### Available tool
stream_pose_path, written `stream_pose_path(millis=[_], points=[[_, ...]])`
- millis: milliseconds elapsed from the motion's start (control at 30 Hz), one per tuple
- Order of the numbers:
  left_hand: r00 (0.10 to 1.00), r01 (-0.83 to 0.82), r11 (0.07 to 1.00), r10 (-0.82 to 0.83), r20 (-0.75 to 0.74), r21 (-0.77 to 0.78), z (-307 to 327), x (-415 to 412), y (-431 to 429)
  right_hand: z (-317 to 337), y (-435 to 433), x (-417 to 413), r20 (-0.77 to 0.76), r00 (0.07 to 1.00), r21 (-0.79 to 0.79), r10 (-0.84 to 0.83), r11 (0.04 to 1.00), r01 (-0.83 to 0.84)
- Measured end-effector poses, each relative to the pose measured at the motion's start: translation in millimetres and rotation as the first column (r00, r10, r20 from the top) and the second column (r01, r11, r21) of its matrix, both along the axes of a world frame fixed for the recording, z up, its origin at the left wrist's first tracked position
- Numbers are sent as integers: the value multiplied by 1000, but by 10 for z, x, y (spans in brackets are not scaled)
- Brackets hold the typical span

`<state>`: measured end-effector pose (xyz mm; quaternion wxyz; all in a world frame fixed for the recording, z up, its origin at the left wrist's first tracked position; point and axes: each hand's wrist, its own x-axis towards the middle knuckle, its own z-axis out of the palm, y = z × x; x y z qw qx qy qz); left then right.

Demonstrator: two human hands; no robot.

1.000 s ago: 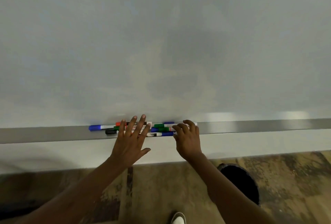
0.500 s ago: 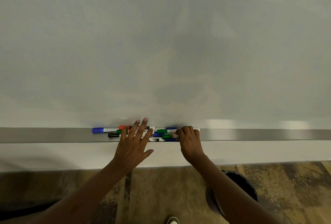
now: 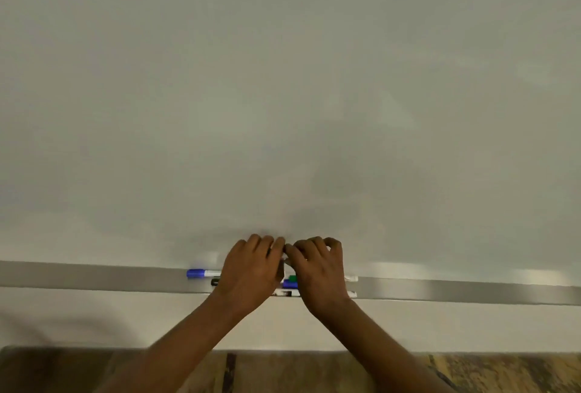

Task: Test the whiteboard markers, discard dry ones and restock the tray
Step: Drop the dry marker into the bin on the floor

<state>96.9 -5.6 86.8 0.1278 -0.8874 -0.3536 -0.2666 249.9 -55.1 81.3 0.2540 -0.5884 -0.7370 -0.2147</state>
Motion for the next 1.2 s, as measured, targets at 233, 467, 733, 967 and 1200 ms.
stream_pose_path(millis=[233,467,733,967,1200], points=[[993,56,990,-69,98,129,1199,-349,290,1335,156,-326,-8,993,294,118,949,-110],[947,104,940,-194,258,324,2490,-694,330,2721,-47,-612,-953,110,259,281,949,-180],[916,146,760,-345,203,633,3486,-707,127,3548,-213,-837,-889,145,319,434,815,-485],[944,227,972,-236,229,66,3835,-705,52,3822,-331,-725,-743,399,340,538,817,-466],[978,-88,906,-1,209,414,4201,-792,393,4056,-243,-478,-637,411,608,652,753,-252]])
